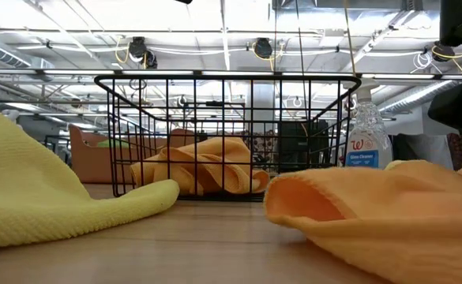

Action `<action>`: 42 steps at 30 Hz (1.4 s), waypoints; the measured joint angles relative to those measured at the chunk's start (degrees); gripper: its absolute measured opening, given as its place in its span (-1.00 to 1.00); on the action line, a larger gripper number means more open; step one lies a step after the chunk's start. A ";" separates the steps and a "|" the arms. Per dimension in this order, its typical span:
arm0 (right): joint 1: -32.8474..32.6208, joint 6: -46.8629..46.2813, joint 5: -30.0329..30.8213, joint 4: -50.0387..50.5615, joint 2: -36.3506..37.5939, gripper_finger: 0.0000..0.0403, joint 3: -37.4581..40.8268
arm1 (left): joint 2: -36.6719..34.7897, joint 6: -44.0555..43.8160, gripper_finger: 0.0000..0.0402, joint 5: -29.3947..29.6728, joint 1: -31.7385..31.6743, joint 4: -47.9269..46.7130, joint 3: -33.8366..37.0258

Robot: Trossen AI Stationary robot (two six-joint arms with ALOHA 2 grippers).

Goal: Sort microfiber towel by color & place in baskets
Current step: Put the orange microfiber cloth into the black wire basket

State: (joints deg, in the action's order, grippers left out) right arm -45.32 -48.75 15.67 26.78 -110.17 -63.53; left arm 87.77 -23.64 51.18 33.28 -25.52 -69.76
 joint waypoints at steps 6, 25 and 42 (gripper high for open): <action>-0.02 1.12 0.73 -1.74 -0.12 -0.73 0.11 | 0.00 0.00 0.17 0.00 0.00 0.18 0.00; -0.13 16.62 12.89 -8.38 14.36 -0.97 0.44 | 0.68 0.02 0.17 -0.14 -1.10 2.13 0.00; 3.20 46.63 26.65 -22.80 24.79 -0.97 0.35 | 1.70 5.62 0.17 -4.77 -1.01 11.97 0.00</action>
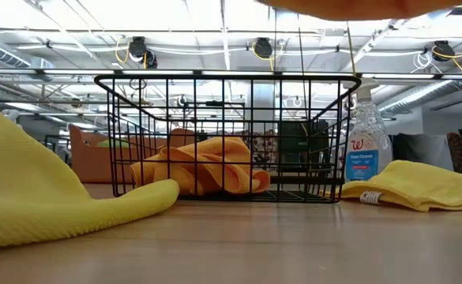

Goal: Sort microfiber towel by color & place in baskets
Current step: Put the orange microfiber cloth into the black wire basket

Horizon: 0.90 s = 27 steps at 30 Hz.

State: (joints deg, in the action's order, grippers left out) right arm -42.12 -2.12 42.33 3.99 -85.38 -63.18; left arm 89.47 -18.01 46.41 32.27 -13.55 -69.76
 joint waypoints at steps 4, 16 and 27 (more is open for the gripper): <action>2.66 3.04 0.14 0.11 0.00 -0.97 0.00 | 1.26 3.92 0.17 -3.68 -0.05 4.23 0.00; 11.23 9.10 0.02 0.19 0.27 -0.97 0.00 | 2.08 8.41 0.17 -9.09 -0.10 10.89 0.00; 19.32 10.53 -3.26 3.51 6.45 -0.97 -0.07 | 2.05 8.01 0.17 -9.11 1.01 6.77 0.00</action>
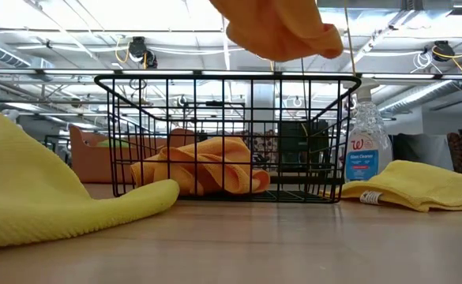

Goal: Sort microfiber towel by color & place in baskets
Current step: Put the orange microfiber cloth into the black wire basket

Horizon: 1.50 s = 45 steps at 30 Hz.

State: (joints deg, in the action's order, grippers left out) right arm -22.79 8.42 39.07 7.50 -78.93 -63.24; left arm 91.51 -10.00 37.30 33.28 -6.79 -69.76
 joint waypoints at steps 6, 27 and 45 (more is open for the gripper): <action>3.56 -4.34 -8.53 3.18 -0.62 -0.97 -0.02 | -1.33 -0.11 0.17 0.01 2.32 0.42 0.00; 10.43 -14.08 -12.33 5.64 -11.20 -0.94 -0.02 | -1.36 0.24 0.17 2.19 4.32 0.26 0.00; 8.83 -21.54 -14.04 10.02 -10.34 0.08 0.00 | -1.36 0.31 0.17 2.19 4.30 0.07 0.00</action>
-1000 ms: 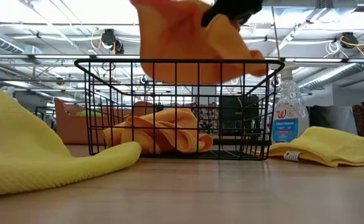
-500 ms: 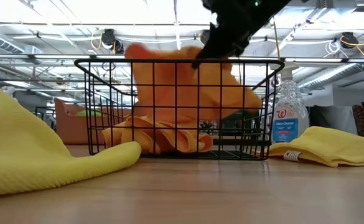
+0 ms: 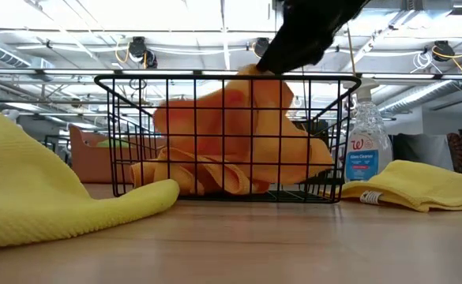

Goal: Sort microfiber towel by color & place in baskets
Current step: Put the orange microfiber cloth into the black wire basket

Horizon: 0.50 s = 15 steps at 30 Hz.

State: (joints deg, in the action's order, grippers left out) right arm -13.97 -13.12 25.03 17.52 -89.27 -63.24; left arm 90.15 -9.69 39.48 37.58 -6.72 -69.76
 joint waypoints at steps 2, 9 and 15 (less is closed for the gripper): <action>-0.94 -1.19 -1.37 2.48 1.95 0.15 0.00 | 0.00 0.01 0.17 0.00 0.00 0.01 0.00; -3.71 -4.64 -2.88 4.24 5.85 0.13 0.00 | 0.00 -0.02 0.17 0.00 0.00 0.13 0.00; -4.35 -3.96 -2.95 1.15 3.99 -0.18 0.00 | 0.00 -0.02 0.17 0.00 0.00 0.30 -0.02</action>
State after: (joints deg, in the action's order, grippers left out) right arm -18.31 -17.08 22.09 18.67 -85.28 -63.24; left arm 90.15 -9.72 39.48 37.58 -6.42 -69.78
